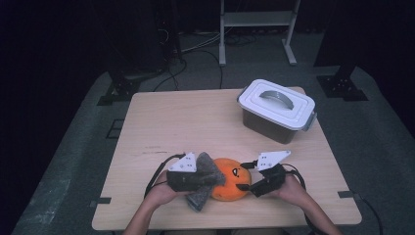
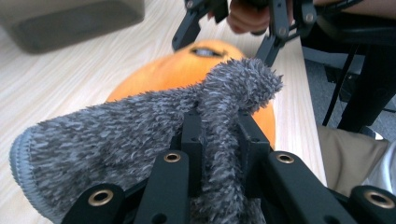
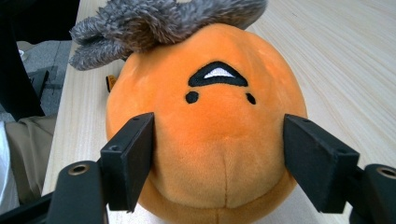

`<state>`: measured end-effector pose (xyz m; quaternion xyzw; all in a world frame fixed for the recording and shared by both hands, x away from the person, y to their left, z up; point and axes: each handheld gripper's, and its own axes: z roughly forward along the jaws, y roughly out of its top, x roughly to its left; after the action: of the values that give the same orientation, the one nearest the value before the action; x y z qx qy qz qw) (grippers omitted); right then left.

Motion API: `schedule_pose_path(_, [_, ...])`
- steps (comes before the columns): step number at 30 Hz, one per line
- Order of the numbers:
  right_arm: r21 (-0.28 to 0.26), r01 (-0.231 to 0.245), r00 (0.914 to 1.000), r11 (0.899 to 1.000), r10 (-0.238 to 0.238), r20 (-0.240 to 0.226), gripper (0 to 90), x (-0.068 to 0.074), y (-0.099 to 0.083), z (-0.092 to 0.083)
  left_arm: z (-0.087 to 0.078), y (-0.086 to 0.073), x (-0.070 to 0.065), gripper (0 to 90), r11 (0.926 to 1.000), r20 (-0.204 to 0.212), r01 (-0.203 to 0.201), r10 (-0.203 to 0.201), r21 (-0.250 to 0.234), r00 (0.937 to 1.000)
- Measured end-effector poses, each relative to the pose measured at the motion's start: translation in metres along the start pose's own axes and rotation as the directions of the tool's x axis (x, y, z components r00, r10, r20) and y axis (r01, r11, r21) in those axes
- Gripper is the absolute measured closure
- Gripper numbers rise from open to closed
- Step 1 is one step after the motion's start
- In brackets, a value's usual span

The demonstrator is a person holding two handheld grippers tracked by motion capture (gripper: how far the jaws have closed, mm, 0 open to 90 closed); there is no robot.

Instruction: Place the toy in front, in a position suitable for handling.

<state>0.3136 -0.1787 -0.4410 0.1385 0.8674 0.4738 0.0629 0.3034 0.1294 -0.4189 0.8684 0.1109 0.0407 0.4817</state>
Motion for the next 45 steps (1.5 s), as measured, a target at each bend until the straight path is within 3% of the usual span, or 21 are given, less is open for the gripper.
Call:
schedule_pose_path(10, [-0.002,-0.019,0.9998,1.0,0.019,-0.005,26.1,-0.004,0.0,0.001,-0.013,-0.018,0.003,76.5,0.9992,-0.022,0.035,-0.035,0.02,0.9991])
schedule_pose_path(13, [0.001,-0.02,0.9998,1.0,0.02,-0.004,26.2,-0.004,0.001,0.002,-0.012,-0.015,0.002,76.6,0.9994,-0.02,0.032,-0.031,0.016,0.9993])
schedule_pose_path(21, [0.014,-0.014,0.9999,1.0,0.014,0.005,26.1,-0.004,0.006,0.006,-0.001,0.011,-0.002,76.5,0.9996,0.007,-0.027,0.027,0.001,0.9996])
schedule_pose_path(24, [0.017,-0.015,0.9998,1.0,0.015,0.009,25.7,-0.003,0.007,0.007,0.007,0.017,-0.003,76.6,0.9987,0.012,-0.047,0.047,0.02,0.9988])
schedule_pose_path(31, [-0.008,-0.006,1.0,1.0,0.006,-0.001,22.5,-0.003,0.009,-0.002,0.004,0.01,0.001,76.6,0.9995,0.01,-0.01,0.01,0.03,0.9999])
schedule_pose_path(32, [-0.017,0.007,1.0,1.0,-0.007,-0.001,22.5,-0.003,0.009,-0.008,0.001,0.005,0.003,76.6,0.9995,-0.001,0.009,-0.009,0.03,1.0])
schedule_pose_path(36, [0.01,0.023,0.9997,1.0,-0.023,0.007,22.5,-0.001,0.004,-0.011,-0.004,-0.002,0.006,76.7,0.9991,-0.008,0.034,-0.034,0.024,0.9994])
schedule_pose_path(41, [0.023,0.031,0.9994,0.999,-0.031,-0.017,21.8,0.003,0.006,0.001,-0.01,-0.01,0.008,76.6,0.9983,-0.02,0.054,-0.054,0.02,0.9983])
schedule_pose_path(45, [0.009,0.032,0.9994,0.999,-0.032,-0.011,22.0,0.005,0.011,0.005,-0.013,-0.012,0.008,76.6,0.9982,-0.03,0.057,-0.056,0.02,0.998])
